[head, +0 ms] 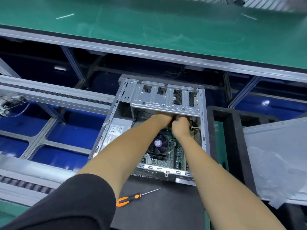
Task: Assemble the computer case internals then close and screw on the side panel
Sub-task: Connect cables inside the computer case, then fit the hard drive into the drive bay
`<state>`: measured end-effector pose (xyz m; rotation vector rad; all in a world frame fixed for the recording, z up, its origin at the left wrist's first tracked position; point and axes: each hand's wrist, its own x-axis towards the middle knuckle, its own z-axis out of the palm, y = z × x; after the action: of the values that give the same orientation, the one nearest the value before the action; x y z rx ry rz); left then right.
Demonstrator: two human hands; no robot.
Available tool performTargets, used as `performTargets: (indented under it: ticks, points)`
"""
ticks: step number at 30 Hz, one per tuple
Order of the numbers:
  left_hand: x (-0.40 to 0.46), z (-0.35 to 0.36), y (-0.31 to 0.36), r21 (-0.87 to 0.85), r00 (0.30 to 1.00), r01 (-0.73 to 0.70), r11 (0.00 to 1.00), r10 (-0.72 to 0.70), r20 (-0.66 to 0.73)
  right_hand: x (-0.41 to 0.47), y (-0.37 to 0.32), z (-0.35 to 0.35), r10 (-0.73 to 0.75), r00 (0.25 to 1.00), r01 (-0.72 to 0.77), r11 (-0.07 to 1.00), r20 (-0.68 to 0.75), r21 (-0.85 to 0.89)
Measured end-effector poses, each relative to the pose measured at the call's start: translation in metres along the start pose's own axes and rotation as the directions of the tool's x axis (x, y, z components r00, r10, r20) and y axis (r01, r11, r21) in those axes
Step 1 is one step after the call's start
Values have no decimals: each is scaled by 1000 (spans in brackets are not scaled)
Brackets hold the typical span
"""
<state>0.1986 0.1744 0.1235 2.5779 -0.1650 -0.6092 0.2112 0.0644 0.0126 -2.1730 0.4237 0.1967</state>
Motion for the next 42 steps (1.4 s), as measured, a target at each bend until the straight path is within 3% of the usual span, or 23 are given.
performTargets:
  ticks: [1, 4, 8, 13, 17, 20, 23, 26, 30, 32, 35, 39, 42]
  points:
    - [2, 6, -4, 79, 998, -63, 995, 64, -12, -9, 2, -3, 1, 998, 0, 1000, 56, -22]
    - [6, 25, -11, 60, 998, -35, 998, 32, 51, -33, 12, -11, -11, 960, 41, 994, 279, -102]
    - [7, 37, -14, 114, 998, -39, 993, 34, 47, -64, 12, -29, -164, 923, 162, 986, 347, 35]
    - [-8, 38, 4, 82, 971, -236, 968, 231, 63, -90, 17, -72, -344, 924, 300, 923, 168, 241]
    - [-15, 46, 41, -4, 943, -332, 943, 332, -14, -103, 43, -123, -303, 952, 299, 879, -49, 371]
    - [-14, 63, 77, 84, 893, -434, 897, 441, -92, -103, 85, -164, -248, 955, 291, 893, -164, 344]
    - [-10, 91, 116, 209, 853, -487, 848, 513, -94, -102, 132, -202, -139, 965, 206, 927, -221, 314]
    - [-5, 128, 152, 266, 844, -522, 811, 536, 20, -103, 183, -239, -12, 968, 89, 951, -252, 298]
    - [5, 173, 187, 301, 839, -544, 783, 518, 168, -124, 269, -283, 60, 908, -81, 996, -414, -32]
    - [9, 191, 198, 278, 846, -529, 802, 475, 242, -139, 307, -300, 136, 869, -256, 946, -475, -198]
    - [12, 217, 212, 195, 852, -479, 856, 400, 339, -153, 341, -317, 231, 820, -432, 850, -523, -302]
    - [9, 251, 215, 201, 807, -509, 837, 383, 449, -157, 359, -333, 350, 803, -526, 796, -481, -298]
    - [4, 270, 204, 240, 788, -531, 813, 369, 494, -155, 363, -344, 362, 851, -501, 775, -380, -386]
